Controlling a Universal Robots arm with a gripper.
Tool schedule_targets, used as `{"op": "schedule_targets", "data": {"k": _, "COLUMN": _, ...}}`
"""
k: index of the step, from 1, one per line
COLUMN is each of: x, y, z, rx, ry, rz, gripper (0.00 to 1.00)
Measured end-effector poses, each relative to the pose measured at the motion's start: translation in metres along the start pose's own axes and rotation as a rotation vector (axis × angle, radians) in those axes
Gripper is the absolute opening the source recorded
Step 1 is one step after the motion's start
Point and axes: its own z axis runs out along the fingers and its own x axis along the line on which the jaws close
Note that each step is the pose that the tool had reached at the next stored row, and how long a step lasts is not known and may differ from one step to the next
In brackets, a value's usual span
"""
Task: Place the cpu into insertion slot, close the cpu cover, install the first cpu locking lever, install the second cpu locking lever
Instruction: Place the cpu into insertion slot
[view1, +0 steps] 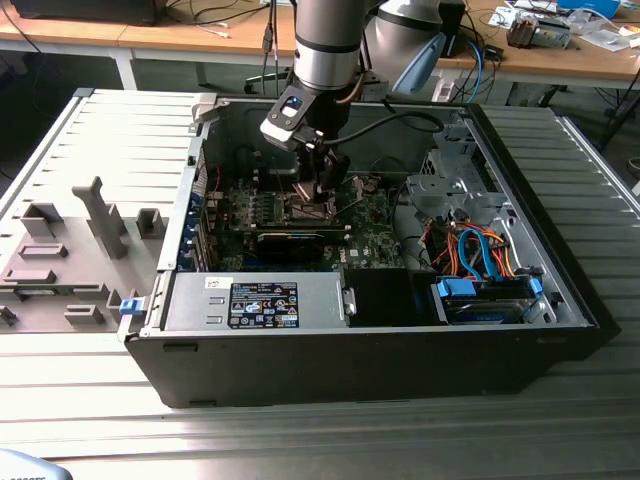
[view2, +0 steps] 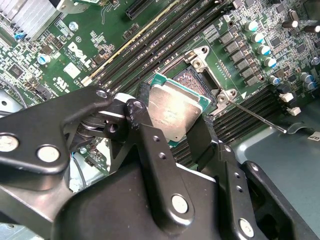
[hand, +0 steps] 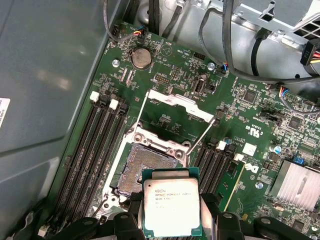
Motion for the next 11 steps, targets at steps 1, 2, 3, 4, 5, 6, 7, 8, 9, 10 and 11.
{"op": "schedule_targets", "data": {"k": 1, "x": 0.0000, "y": 0.0000, "z": 0.0000, "rx": 0.0000, "ry": 0.0000, "rz": 0.000, "gripper": 0.55}}
{"op": "schedule_targets", "data": {"k": 2, "x": 0.0000, "y": 0.0000, "z": 0.0000, "rx": 0.0000, "ry": 0.0000, "rz": 0.001, "gripper": 0.55}}
{"op": "schedule_targets", "data": {"k": 3, "x": 0.0000, "y": 0.0000, "z": 0.0000, "rx": 0.0001, "ry": 0.0001, "rz": 0.002, "gripper": 0.55}}
{"op": "schedule_targets", "data": {"k": 4, "x": 0.0000, "y": 0.0000, "z": 0.0000, "rx": 0.0001, "ry": 0.0001, "rz": 0.002, "gripper": 0.55}}
{"op": "schedule_targets", "data": {"k": 5, "x": 0.0000, "y": 0.0000, "z": 0.0000, "rx": 0.0001, "ry": 0.0001, "rz": 0.002, "gripper": 0.55}}
{"op": "schedule_targets", "data": {"k": 6, "x": 0.0000, "y": 0.0000, "z": 0.0000, "rx": 0.0001, "ry": 0.0001, "rz": 0.003, "gripper": 0.55}}
{"op": "schedule_targets", "data": {"k": 7, "x": 0.0000, "y": 0.0000, "z": 0.0000, "rx": 0.0001, "ry": 0.0002, "rz": 0.003, "gripper": 0.55}}
{"op": "schedule_targets", "data": {"k": 8, "x": 0.0000, "y": 0.0000, "z": 0.0000, "rx": 0.0001, "ry": 0.0002, "rz": 0.004, "gripper": 0.55}}
{"op": "schedule_targets", "data": {"k": 9, "x": 0.0000, "y": 0.0000, "z": 0.0000, "rx": 0.0002, "ry": 0.0002, "rz": 0.004, "gripper": 0.55}}
{"op": "schedule_targets", "data": {"k": 10, "x": 0.0000, "y": 0.0000, "z": 0.0000, "rx": 0.0002, "ry": 0.0002, "rz": 0.005, "gripper": 0.55}}
{"op": "schedule_targets", "data": {"k": 11, "x": 0.0000, "y": 0.0000, "z": 0.0000, "rx": 0.0002, "ry": 0.0002, "rz": 0.005, "gripper": 0.55}}
